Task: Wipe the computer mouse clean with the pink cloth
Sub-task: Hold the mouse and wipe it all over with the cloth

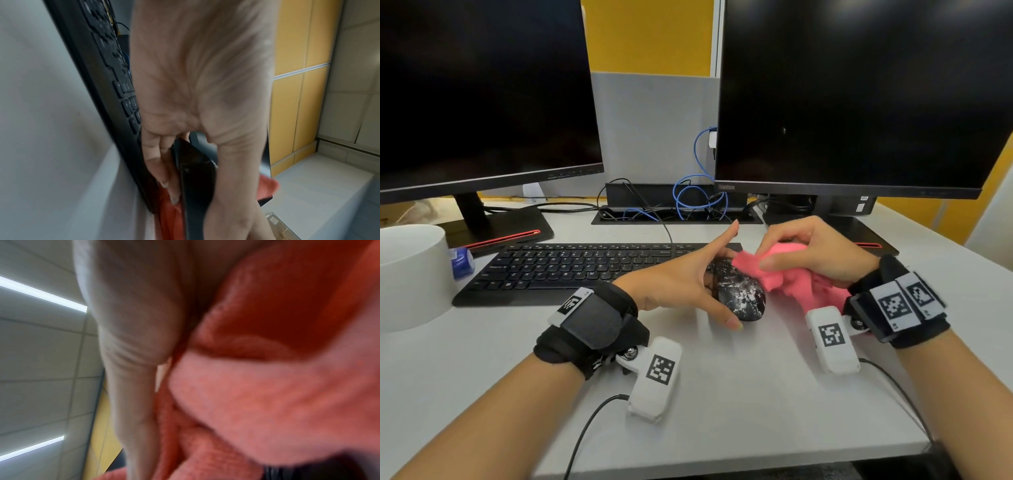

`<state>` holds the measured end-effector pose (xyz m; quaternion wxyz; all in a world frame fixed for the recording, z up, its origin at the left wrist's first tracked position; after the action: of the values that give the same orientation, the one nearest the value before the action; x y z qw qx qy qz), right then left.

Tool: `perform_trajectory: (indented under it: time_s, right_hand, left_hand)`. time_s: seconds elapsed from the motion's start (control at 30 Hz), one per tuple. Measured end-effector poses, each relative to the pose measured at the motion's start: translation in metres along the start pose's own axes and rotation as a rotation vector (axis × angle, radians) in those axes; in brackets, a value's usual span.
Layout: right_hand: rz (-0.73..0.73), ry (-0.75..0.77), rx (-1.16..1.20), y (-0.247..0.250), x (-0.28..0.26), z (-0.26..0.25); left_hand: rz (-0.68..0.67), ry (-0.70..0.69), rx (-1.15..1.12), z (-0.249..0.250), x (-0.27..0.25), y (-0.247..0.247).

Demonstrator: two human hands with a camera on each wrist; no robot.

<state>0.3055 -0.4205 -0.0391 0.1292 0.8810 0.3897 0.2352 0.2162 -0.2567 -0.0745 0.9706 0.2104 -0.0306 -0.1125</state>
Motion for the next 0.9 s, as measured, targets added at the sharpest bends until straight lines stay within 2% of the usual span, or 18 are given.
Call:
perform_trajectory:
  time_s: [0.1,0.2,0.23,0.33,0.47,0.57,0.67,0.77,0.87,0.9]
  right_hand:
    - [-0.084,-0.013,-0.049,-0.011,-0.001,0.001]
    - [0.069,0.024,0.018,0.001,0.002,0.001]
    - [0.073,0.016,0.019,0.004,0.002,0.001]
    - [-0.041,-0.003,-0.074,0.001,0.0,0.003]
    - [0.111,-0.001,0.022,0.013,0.001,0.0]
    - [0.052,-0.017,-0.076,0.01,0.001,0.002]
    - [0.126,-0.025,-0.018,0.015,0.001,0.004]
    - [0.015,-0.031,-0.091,0.01,0.0,0.004]
    - [0.137,-0.013,-0.023,0.016,0.002,0.006]
    - [0.123,-0.021,-0.027,0.016,0.002,0.006]
  left_hand:
    - [-0.018,0.012,-0.009,-0.001,-0.001,-0.001]
    - [-0.035,0.001,-0.042,0.0,0.0,-0.001]
    - [-0.043,-0.007,-0.045,0.001,-0.001,-0.002]
    - [-0.075,-0.021,-0.034,0.001,-0.003,-0.005]
    - [-0.103,-0.04,-0.061,0.002,-0.003,-0.007]
    - [-0.11,-0.041,-0.068,0.004,-0.004,-0.007]
    - [-0.123,-0.049,-0.068,0.004,-0.004,-0.007]
    - [-0.114,-0.042,-0.061,0.004,-0.004,-0.007]
    - [-0.121,-0.042,-0.075,0.004,-0.004,-0.006]
    - [-0.114,-0.04,-0.077,0.003,-0.003,-0.006]
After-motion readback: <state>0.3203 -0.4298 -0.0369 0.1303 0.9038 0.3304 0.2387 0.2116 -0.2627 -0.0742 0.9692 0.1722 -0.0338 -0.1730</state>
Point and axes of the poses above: each hand's wrist, its own x-axis towards the middle knuckle, its own y-axis out of the back of the hand, z = x × y, the point moved 4 cm from there along x, towards the middle knuckle, and after that the axes turned 5 degrees about z, right-handed, at the moved point
